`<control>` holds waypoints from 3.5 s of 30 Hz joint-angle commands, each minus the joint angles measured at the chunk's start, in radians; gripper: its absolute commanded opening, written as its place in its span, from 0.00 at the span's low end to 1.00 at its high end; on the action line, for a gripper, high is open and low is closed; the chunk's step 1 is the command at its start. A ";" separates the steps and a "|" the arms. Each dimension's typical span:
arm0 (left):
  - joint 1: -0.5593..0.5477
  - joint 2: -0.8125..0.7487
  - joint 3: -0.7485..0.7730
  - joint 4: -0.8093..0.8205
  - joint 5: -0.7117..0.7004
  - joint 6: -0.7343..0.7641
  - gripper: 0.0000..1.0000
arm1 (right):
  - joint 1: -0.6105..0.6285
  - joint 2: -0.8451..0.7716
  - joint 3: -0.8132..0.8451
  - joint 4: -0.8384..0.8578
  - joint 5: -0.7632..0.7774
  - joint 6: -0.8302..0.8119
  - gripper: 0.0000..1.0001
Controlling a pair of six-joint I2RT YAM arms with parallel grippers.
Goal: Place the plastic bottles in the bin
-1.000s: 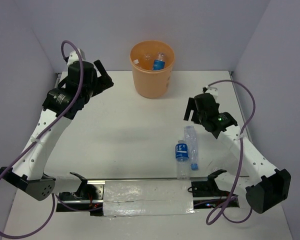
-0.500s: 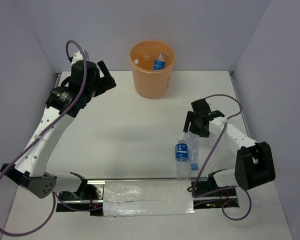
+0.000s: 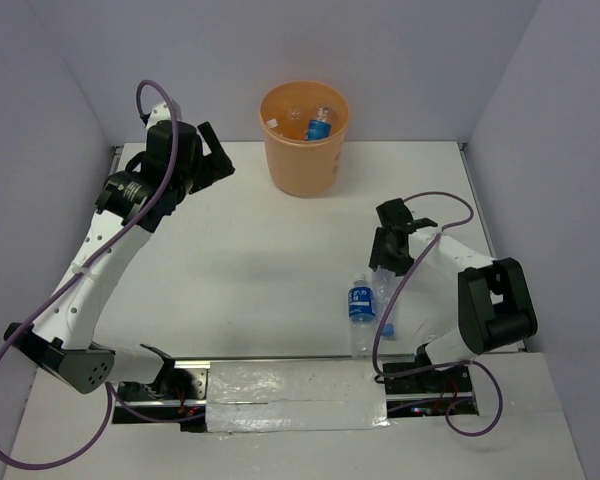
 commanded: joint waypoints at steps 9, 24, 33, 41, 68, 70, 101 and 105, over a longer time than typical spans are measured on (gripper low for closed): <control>0.005 0.010 0.011 0.041 0.013 0.020 0.99 | -0.023 -0.026 0.030 0.007 0.105 -0.007 0.47; 0.005 0.013 0.000 0.054 0.010 0.025 0.99 | -0.023 -0.138 0.457 -0.147 0.334 -0.122 0.19; 0.005 0.019 -0.014 0.040 0.003 0.029 0.99 | -0.017 -0.057 0.884 0.026 0.272 -0.172 0.18; 0.005 0.023 -0.009 0.020 -0.024 0.037 0.99 | 0.056 0.107 1.132 0.344 0.265 -0.215 0.19; 0.009 0.071 0.040 -0.040 -0.043 0.046 0.99 | 0.199 0.620 1.364 0.608 0.275 -0.215 0.51; 0.009 0.068 0.039 -0.038 -0.038 0.046 0.99 | 0.211 0.591 1.317 0.617 0.275 -0.240 0.71; -0.327 0.115 -0.363 0.083 0.465 0.150 0.99 | 0.106 -0.465 0.347 0.105 0.329 -0.079 0.89; -0.392 0.180 -0.362 0.063 0.442 0.149 0.99 | 0.106 -0.466 0.356 0.108 0.317 -0.084 0.89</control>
